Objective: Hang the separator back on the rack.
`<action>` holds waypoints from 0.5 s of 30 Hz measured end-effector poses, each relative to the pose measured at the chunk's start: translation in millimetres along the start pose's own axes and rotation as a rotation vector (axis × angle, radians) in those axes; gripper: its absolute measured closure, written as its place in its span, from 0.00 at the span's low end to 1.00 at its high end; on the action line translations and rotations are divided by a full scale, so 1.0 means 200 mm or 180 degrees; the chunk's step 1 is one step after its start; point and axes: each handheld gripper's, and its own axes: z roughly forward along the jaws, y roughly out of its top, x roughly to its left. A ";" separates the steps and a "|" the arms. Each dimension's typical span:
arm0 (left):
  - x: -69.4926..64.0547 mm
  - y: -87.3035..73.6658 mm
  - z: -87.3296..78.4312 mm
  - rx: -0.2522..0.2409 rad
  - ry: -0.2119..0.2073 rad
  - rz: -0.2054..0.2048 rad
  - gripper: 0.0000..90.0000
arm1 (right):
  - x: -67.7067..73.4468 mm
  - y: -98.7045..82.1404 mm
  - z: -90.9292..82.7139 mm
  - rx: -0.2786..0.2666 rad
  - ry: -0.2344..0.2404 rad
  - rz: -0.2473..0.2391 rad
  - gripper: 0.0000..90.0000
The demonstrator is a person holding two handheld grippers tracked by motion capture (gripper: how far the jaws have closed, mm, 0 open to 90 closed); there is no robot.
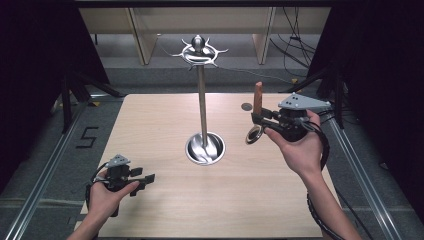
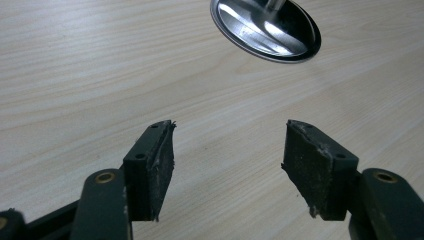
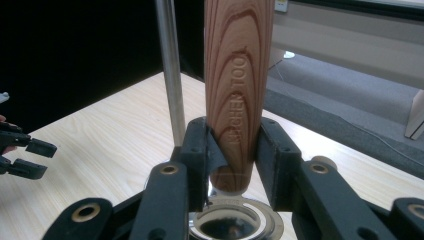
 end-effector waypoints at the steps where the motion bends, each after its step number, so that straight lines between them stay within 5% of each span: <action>1: 0.00 0.00 0.00 0.0000 0.0000 0.0000 0.40 | 0.00 0.00 0.00 0.0000 0.0000 0.0000 0.77; 15: 0.00 0.00 0.00 0.0014 -0.0006 0.0024 0.40 | 0.03 0.05 0.03 -0.0037 0.0063 -0.0063 0.77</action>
